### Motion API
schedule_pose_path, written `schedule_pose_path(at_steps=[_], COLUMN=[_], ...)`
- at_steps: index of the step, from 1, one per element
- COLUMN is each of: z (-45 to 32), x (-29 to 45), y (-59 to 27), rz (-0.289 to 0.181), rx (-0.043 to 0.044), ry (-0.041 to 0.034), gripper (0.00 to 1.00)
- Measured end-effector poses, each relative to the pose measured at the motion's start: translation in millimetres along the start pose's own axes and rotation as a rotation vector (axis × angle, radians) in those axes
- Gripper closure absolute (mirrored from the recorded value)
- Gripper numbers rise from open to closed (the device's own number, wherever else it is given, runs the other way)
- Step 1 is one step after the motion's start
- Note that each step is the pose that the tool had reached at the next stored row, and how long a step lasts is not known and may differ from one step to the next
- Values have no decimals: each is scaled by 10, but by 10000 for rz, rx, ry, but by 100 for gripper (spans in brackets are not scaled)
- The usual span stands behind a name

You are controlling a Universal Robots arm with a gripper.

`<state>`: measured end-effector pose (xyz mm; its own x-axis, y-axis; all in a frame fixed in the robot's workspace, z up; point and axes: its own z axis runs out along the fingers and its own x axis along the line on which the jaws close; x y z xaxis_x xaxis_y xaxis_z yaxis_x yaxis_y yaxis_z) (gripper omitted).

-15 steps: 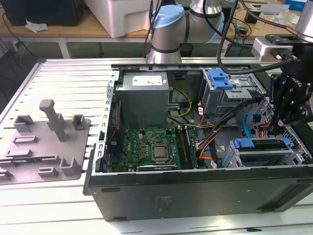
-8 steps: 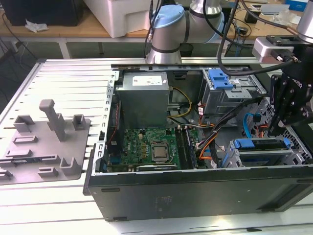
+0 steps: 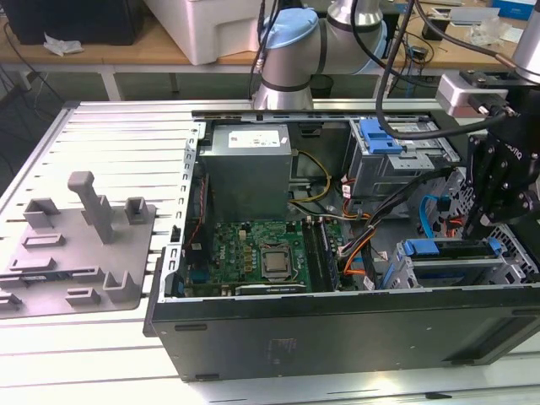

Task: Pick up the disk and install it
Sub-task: 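Insert the first disk wire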

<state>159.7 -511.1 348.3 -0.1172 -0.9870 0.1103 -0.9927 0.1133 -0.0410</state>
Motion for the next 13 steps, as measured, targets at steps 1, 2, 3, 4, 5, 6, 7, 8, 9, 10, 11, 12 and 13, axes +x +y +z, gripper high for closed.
schedule_pose_path(at_steps=[1,2,3,4,5,6,7,8,9,10,11,12,13], z=[1,0,0,0,1,0,0,0,0,0,0,-1,-2], x=[0,0,0,-1,0,0,0,0,0,0,0,0,0], y=[0,0,0,0,0,0,0,0,0,1,0,0,-1], rz=[2,4,6,7,7,7,7,7,7,7,7,6,5], rx=[-8,-17,-26,-29,-29,-29,-30,-30,-30,-37,-43,-45,-46], ry=[-67,-137,-218,-245,-247,-248,-249,-250,-250,-249,-245,-241,-236], gripper=[83,83,83,83,83,83,83,83,83,83,83,83,83])
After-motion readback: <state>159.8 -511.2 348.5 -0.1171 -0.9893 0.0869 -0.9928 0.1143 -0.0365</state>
